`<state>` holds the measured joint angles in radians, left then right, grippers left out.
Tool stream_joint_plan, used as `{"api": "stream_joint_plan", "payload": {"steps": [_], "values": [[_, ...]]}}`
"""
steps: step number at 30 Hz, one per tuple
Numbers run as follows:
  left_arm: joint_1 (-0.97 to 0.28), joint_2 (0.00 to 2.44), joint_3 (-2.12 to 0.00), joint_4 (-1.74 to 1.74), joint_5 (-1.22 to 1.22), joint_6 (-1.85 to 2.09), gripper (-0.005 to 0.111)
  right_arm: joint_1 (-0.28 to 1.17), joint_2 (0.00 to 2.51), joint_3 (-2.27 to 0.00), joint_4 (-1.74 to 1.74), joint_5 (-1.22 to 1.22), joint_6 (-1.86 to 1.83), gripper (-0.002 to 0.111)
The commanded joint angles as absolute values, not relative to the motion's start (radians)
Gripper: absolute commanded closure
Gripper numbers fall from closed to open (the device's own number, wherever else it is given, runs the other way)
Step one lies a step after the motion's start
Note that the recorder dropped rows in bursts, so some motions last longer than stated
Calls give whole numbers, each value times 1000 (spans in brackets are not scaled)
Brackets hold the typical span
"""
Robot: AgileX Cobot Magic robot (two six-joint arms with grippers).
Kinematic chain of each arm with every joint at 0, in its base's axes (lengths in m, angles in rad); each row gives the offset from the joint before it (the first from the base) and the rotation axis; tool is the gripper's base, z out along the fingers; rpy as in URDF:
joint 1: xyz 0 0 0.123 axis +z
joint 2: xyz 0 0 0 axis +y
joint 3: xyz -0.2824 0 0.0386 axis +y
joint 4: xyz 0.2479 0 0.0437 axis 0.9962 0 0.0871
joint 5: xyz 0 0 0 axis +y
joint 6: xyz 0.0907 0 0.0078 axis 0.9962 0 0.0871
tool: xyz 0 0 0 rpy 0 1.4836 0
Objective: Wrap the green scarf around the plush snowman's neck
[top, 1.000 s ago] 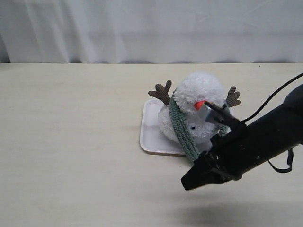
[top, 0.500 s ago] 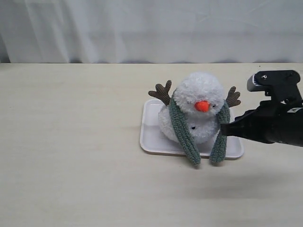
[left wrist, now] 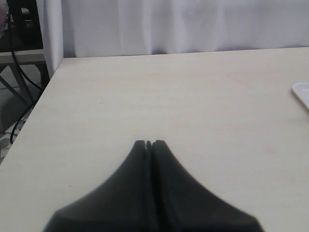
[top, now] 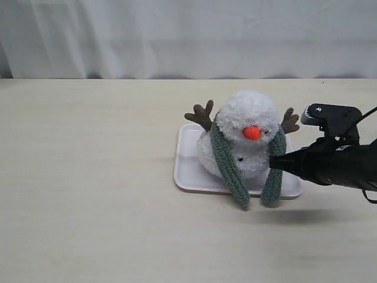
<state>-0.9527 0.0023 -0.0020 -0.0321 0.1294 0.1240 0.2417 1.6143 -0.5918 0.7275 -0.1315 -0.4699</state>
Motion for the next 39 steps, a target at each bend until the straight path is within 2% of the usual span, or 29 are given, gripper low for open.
{"api": "stream_joint_plan", "payload": {"steps": [1, 9, 31, 39], "values": [[-955, 0, 0, -45, 98, 124, 107, 236, 1617, -606, 721, -159, -433, 104], [-955, 0, 0, -45, 98, 124, 107, 236, 1663, -688, 713, 0, -446, 104], [-955, 0, 0, -45, 98, 124, 107, 236, 1654, -686, 795, 256, -505, 104], [-955, 0, 0, -45, 98, 124, 107, 236, 1464, -640, 795, 293, -539, 104]]}}
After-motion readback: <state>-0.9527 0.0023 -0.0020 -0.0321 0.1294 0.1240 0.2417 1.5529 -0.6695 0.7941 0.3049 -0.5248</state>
